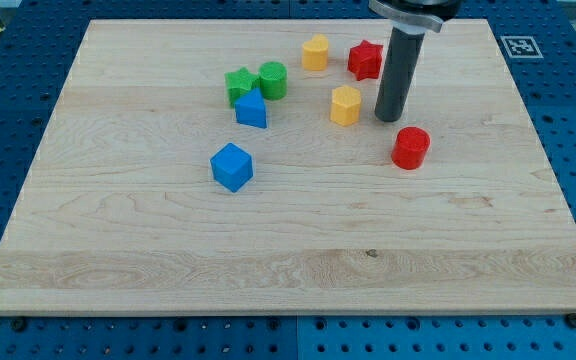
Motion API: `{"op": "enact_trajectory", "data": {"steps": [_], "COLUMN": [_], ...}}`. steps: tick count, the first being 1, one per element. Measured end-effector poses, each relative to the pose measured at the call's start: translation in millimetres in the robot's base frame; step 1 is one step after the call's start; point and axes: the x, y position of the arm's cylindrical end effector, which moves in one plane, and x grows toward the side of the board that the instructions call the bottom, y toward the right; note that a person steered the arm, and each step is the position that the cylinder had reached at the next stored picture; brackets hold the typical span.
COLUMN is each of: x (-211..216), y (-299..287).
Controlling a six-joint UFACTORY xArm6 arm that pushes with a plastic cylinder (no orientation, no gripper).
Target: Slide the yellow hexagon up a bit
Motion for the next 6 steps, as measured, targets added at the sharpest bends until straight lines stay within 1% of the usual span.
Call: {"op": "enact_trajectory", "data": {"steps": [2, 3, 4, 5, 6], "x": [40.6, 36.1, 19.3, 6.8, 3.8], "y": [-57.9, -40.1, -31.7, -33.4, -33.4]}}
